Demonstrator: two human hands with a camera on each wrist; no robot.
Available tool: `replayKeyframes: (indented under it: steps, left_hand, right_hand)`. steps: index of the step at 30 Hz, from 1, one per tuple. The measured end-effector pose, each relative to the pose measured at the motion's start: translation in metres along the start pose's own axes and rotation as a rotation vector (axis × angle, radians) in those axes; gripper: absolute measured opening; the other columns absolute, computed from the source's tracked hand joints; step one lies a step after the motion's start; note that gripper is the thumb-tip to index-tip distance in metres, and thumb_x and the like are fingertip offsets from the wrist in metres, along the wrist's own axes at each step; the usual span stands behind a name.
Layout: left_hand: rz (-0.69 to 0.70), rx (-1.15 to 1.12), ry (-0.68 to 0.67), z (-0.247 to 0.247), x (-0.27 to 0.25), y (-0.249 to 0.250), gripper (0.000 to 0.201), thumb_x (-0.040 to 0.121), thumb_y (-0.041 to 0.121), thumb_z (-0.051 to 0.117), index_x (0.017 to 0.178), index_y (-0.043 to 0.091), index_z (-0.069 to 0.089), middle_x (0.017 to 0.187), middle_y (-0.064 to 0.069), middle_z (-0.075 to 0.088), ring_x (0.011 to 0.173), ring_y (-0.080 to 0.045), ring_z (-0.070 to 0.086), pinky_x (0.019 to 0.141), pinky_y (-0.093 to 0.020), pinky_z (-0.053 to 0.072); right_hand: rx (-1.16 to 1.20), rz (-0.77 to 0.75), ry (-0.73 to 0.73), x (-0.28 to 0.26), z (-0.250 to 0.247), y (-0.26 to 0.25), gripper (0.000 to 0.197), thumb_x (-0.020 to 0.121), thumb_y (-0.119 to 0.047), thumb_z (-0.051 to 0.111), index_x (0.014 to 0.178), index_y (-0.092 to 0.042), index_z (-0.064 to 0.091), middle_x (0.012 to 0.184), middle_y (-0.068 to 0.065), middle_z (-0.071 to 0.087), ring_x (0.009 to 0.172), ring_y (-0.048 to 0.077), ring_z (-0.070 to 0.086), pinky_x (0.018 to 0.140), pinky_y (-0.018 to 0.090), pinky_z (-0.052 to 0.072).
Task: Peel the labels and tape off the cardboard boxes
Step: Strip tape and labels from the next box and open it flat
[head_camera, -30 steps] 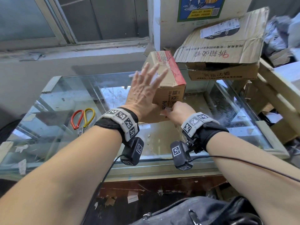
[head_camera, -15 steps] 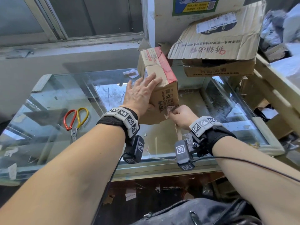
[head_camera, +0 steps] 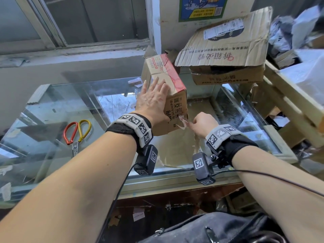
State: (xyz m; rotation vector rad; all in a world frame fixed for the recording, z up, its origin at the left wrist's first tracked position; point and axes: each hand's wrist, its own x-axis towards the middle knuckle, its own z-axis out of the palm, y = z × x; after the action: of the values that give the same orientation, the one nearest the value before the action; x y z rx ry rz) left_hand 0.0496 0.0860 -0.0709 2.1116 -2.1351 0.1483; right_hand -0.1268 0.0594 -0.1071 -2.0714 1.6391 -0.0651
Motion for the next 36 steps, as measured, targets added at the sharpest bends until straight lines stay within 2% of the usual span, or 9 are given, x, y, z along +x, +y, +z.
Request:
replayKeyframes:
  steps: [3, 6, 10, 13, 15, 19, 23, 28, 36]
  left_hand:
    - [-0.021, -0.004, 0.016, -0.002, 0.005, 0.012, 0.089, 0.063, 0.049, 0.083, 0.128, 0.014, 0.034, 0.145, -0.009, 0.035, 0.141, -0.024, 0.025, 0.122, -0.038, 0.004]
    - [-0.034, 0.01, 0.052, 0.004, 0.007, 0.013, 0.086, 0.069, 0.031, 0.083, 0.135, 0.016, 0.031, 0.143, -0.009, 0.035, 0.139, -0.024, 0.028, 0.121, -0.035, 0.008]
    - [-0.052, 0.027, 0.051, 0.011, 0.005, 0.009, 0.099, 0.075, 0.018, 0.079, 0.15, 0.026, 0.016, 0.155, -0.01, 0.022, 0.146, -0.025, 0.018, 0.119, -0.034, 0.003]
    - [-0.057, 0.033, 0.055, 0.012, 0.008, 0.006, 0.099, 0.073, 0.017, 0.08, 0.15, 0.028, 0.018, 0.154, -0.008, 0.023, 0.146, -0.024, 0.018, 0.12, -0.036, 0.002]
    - [-0.06, 0.037, 0.065, 0.013, 0.009, 0.002, 0.1, 0.07, 0.018, 0.082, 0.148, 0.028, 0.02, 0.152, -0.006, 0.026, 0.145, -0.023, 0.02, 0.121, -0.037, 0.003]
    - [-0.067, 0.057, 0.078, 0.012, 0.009, -0.007, 0.094, 0.068, 0.016, 0.082, 0.143, 0.026, 0.027, 0.146, -0.004, 0.032, 0.142, -0.023, 0.024, 0.122, -0.037, 0.006]
    - [-0.06, 0.03, 0.092, 0.011, 0.008, -0.006, 0.09, 0.068, 0.014, 0.082, 0.141, 0.024, 0.03, 0.143, -0.004, 0.034, 0.14, -0.024, 0.027, 0.12, -0.036, 0.012]
    - [-0.076, -0.038, 0.066, 0.008, 0.004, -0.005, 0.092, 0.07, 0.012, 0.081, 0.145, 0.024, 0.028, 0.151, -0.005, 0.028, 0.143, -0.025, 0.023, 0.117, -0.036, 0.019]
    - [-0.103, -0.1, 0.023, 0.002, 0.0, -0.006, 0.093, 0.075, 0.008, 0.077, 0.148, 0.026, 0.023, 0.157, -0.003, 0.021, 0.147, -0.022, 0.016, 0.118, -0.035, 0.018]
  right_hand:
    - [-0.054, -0.098, 0.054, -0.002, -0.002, -0.003, 0.033, 0.092, -0.037, 0.054, 0.093, -0.005, 0.063, 0.103, 0.015, 0.061, 0.096, 0.033, 0.062, 0.083, 0.036, 0.05]
    - [0.034, -0.268, 0.084, -0.002, -0.001, -0.004, 0.012, 0.09, -0.016, 0.057, 0.087, -0.004, 0.06, 0.129, 0.012, 0.051, 0.112, 0.03, 0.054, 0.095, 0.035, 0.043]
    - [0.178, -0.262, 0.015, 0.0, -0.005, -0.004, 0.009, 0.089, -0.011, 0.053, 0.09, -0.006, 0.06, 0.078, -0.002, 0.052, 0.075, 0.021, 0.051, 0.064, 0.028, 0.042]
    - [0.233, -0.206, -0.049, 0.005, -0.008, 0.0, 0.012, 0.089, -0.016, 0.057, 0.087, -0.004, 0.06, 0.067, -0.002, 0.05, 0.055, 0.015, 0.045, 0.049, 0.025, 0.038]
    - [0.238, -0.216, -0.069, 0.007, -0.012, 0.004, 0.02, 0.086, -0.014, 0.059, 0.07, -0.007, 0.05, 0.075, 0.007, 0.06, 0.058, 0.018, 0.048, 0.053, 0.029, 0.042]
    - [0.332, -0.251, -0.073, -0.001, -0.02, 0.006, 0.036, 0.081, -0.001, 0.058, 0.057, -0.014, 0.034, 0.098, 0.007, 0.069, 0.096, 0.024, 0.065, 0.08, 0.044, 0.054]
    - [0.333, -0.169, 0.135, 0.0, -0.027, 0.012, 0.034, 0.084, -0.014, 0.063, 0.059, -0.016, 0.041, 0.075, 0.01, 0.06, 0.077, 0.029, 0.058, 0.076, 0.039, 0.05]
    - [0.324, -0.058, 0.321, 0.005, -0.026, 0.013, 0.007, 0.083, -0.013, 0.061, 0.085, -0.01, 0.055, 0.087, 0.005, 0.059, 0.083, 0.021, 0.055, 0.074, 0.031, 0.044]
    - [0.383, -0.106, 0.319, 0.015, -0.004, -0.013, 0.02, 0.09, -0.009, 0.054, 0.106, -0.011, 0.066, 0.111, 0.006, 0.067, 0.102, 0.022, 0.06, 0.086, 0.026, 0.044]
